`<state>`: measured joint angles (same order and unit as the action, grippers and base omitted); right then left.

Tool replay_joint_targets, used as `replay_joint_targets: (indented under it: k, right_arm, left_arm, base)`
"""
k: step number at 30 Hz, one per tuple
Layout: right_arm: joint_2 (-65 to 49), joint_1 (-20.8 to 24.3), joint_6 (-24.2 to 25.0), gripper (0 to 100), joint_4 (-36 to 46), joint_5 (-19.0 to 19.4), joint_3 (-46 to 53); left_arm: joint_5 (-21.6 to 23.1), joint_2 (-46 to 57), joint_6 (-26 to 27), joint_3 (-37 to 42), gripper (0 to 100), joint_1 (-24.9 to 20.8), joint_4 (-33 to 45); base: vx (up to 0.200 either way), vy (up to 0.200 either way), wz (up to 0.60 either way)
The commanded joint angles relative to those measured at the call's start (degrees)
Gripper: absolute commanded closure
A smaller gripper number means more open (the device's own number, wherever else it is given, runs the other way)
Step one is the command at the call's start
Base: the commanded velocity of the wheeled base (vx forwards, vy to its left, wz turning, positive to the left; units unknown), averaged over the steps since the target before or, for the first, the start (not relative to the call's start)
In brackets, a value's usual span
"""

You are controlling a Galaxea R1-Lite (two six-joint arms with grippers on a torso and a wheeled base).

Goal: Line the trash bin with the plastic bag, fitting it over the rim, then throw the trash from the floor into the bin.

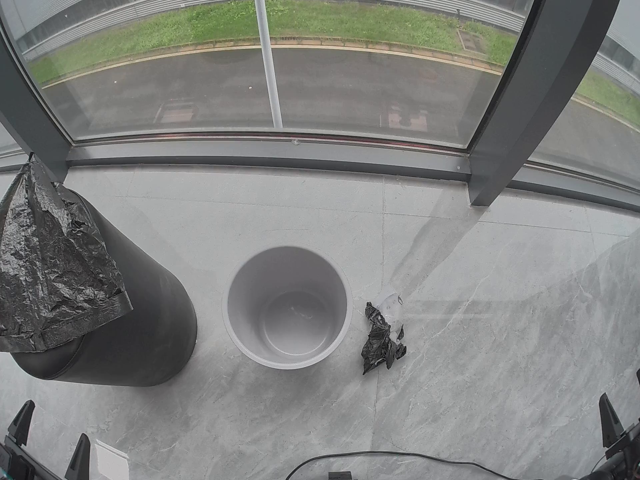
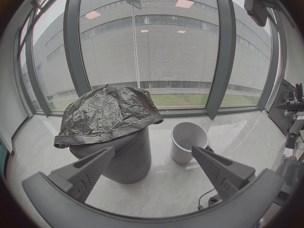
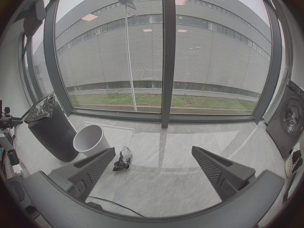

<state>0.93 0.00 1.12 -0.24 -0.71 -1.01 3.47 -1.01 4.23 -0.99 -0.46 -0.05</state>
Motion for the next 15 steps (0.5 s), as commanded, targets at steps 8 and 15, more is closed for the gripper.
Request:
replay_joint_targets:
  k: [8, 15]
  right_arm:
    - [-0.93, 0.00, -0.15, 0, -0.02, 0.09, 0.92]
    - [-0.93, 0.00, -0.07, 0, -0.02, 0.18, 0.92]
  left_arm:
    - [0.92, 1.01, -0.10, 0.81, 0, 0.20, -0.13]
    - [0.74, 1.01, -0.19, 0.99, 0, 0.29, -2.06]
  base:
    - [0.000, 0.000, 0.00]
    - [0.000, 0.000, 0.00]
